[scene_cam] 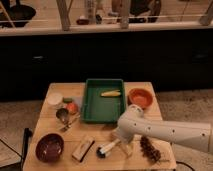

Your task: Wipe purple bowl with brush

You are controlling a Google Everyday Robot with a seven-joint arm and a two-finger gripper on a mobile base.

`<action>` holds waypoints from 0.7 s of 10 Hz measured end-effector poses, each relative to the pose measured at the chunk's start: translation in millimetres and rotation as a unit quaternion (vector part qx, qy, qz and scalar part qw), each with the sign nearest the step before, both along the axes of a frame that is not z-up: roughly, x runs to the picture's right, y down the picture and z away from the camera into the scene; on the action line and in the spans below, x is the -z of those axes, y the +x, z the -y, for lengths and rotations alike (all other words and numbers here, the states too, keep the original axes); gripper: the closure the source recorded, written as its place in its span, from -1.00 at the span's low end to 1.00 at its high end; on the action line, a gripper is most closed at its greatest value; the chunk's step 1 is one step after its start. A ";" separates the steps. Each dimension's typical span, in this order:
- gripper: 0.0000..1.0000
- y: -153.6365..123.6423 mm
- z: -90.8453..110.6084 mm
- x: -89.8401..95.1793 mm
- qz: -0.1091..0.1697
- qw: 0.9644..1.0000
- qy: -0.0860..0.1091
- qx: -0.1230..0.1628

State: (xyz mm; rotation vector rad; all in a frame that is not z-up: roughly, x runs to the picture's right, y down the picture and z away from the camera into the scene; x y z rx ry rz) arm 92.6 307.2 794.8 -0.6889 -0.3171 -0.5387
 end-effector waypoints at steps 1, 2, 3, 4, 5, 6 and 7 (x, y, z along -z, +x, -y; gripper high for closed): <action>-0.60 0.3 -0.6 -0.4 0.000 1.000 -0.002 -0.004; -0.60 0.3 -1.1 -0.5 0.000 1.000 -0.003 -0.005; -0.60 0.3 -1.1 -0.1 0.000 1.000 -0.004 -0.005; -0.60 -0.1 -0.8 0.3 0.000 1.000 -0.004 -0.004; -0.60 0.0 -0.7 0.3 0.000 1.000 -0.004 -0.005; -0.60 0.0 -1.1 0.1 0.000 1.000 -0.006 -0.008; -0.60 -0.2 -1.8 -0.1 -0.001 1.000 -0.008 -0.009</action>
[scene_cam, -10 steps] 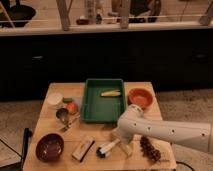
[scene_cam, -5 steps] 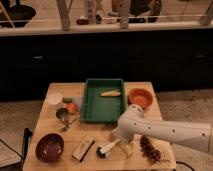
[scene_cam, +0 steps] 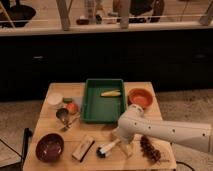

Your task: Wipe purple bowl with brush

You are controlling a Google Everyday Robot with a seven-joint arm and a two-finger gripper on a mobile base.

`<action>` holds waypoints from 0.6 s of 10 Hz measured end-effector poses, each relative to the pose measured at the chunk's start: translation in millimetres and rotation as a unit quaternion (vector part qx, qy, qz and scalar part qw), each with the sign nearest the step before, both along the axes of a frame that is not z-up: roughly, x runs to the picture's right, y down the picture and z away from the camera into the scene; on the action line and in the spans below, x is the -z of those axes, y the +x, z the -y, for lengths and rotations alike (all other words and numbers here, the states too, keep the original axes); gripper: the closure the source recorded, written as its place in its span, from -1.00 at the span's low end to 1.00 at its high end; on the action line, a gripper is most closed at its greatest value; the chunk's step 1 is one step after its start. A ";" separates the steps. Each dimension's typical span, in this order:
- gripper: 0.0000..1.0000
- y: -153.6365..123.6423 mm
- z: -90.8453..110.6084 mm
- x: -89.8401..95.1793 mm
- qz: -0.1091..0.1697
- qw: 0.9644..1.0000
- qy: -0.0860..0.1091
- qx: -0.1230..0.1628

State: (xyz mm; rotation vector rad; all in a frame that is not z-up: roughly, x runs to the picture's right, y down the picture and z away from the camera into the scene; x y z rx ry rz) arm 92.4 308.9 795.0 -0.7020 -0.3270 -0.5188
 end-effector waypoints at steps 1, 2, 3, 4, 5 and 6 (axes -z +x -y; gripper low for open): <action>-0.60 0.0 0.1 0.3 0.000 1.000 0.000 0.000; -0.60 -0.1 0.6 1.0 0.000 1.000 0.000 0.000; -0.60 -0.2 0.6 1.0 0.000 1.000 -0.001 0.001; -0.60 -0.2 0.5 1.2 0.001 1.000 -0.001 0.001; -0.60 -2.5 -0.1 3.5 0.004 1.000 0.000 0.003; -0.60 -9.7 0.4 6.4 0.011 1.000 0.003 0.005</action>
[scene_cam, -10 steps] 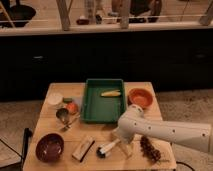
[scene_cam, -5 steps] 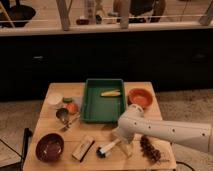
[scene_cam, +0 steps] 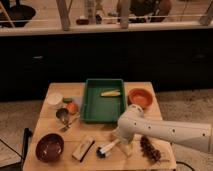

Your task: Wipe purple bowl with brush

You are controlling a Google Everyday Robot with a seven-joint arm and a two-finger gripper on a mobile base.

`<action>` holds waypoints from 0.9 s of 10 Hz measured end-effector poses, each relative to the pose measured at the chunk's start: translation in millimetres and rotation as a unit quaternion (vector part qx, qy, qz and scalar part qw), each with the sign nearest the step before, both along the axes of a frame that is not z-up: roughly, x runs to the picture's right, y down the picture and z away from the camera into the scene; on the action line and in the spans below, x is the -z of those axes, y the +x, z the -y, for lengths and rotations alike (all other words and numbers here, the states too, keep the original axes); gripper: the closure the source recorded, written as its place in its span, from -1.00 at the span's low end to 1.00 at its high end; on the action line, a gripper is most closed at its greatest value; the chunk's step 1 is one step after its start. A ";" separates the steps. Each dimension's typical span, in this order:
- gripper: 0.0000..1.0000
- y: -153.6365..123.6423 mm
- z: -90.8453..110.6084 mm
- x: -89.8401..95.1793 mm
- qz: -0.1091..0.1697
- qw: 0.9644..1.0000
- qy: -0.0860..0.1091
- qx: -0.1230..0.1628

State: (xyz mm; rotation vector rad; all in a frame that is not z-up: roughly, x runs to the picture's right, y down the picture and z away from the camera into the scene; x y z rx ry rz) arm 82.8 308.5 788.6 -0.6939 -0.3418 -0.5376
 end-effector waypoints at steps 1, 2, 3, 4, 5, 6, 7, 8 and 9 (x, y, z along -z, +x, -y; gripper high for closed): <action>-0.60 -10.8 0.9 2.4 0.007 1.000 0.003 0.002; -0.60 -16.1 1.0 4.6 0.012 1.000 0.006 0.001; -0.56 -15.9 1.1 6.0 0.014 1.000 0.010 0.001; -0.41 -17.2 1.2 7.6 0.017 1.000 0.014 0.001; -0.21 -18.4 1.2 8.4 0.020 1.000 0.016 0.003; 0.03 -19.5 1.9 9.6 0.023 1.000 0.017 0.002; 0.19 -17.3 2.8 9.7 0.025 1.000 0.019 0.002; 0.35 -15.1 3.7 9.7 0.024 0.999 0.021 0.002; 0.59 -12.4 6.7 9.3 0.025 0.999 0.024 0.005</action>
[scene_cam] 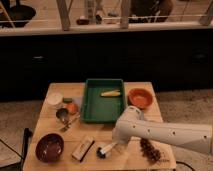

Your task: Wipe purple bowl with brush

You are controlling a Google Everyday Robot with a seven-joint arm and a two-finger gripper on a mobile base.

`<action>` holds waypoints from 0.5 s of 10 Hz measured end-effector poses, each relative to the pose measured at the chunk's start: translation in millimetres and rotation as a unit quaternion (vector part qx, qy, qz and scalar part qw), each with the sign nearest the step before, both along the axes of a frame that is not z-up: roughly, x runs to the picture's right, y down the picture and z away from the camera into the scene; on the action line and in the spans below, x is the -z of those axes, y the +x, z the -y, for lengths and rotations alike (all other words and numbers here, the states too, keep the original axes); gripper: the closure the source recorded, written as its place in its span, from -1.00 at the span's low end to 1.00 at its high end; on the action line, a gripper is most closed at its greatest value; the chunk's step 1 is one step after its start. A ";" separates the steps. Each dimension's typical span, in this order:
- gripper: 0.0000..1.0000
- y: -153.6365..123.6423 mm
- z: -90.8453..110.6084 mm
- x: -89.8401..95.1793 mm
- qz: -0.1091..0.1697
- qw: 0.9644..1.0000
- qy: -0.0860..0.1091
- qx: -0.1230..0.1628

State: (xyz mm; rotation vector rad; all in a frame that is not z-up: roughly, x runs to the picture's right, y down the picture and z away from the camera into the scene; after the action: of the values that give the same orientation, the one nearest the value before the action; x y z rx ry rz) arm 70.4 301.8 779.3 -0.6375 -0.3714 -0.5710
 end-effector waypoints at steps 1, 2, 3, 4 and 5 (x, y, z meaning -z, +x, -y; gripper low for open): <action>0.80 5.0 2.7 0.4 -0.001 1.000 0.002 0.001; 0.94 8.5 4.7 1.5 -0.002 1.000 0.003 0.001; 1.00 10.0 8.2 2.6 0.000 1.000 0.004 0.003; 1.00 10.5 11.2 3.6 0.003 1.000 0.005 0.007; 1.00 11.2 12.3 4.8 0.004 1.000 0.004 0.010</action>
State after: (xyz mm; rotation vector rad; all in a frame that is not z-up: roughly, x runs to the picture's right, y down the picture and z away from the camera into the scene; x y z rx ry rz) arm 81.5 289.5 774.5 -0.6317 -0.3693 -0.5947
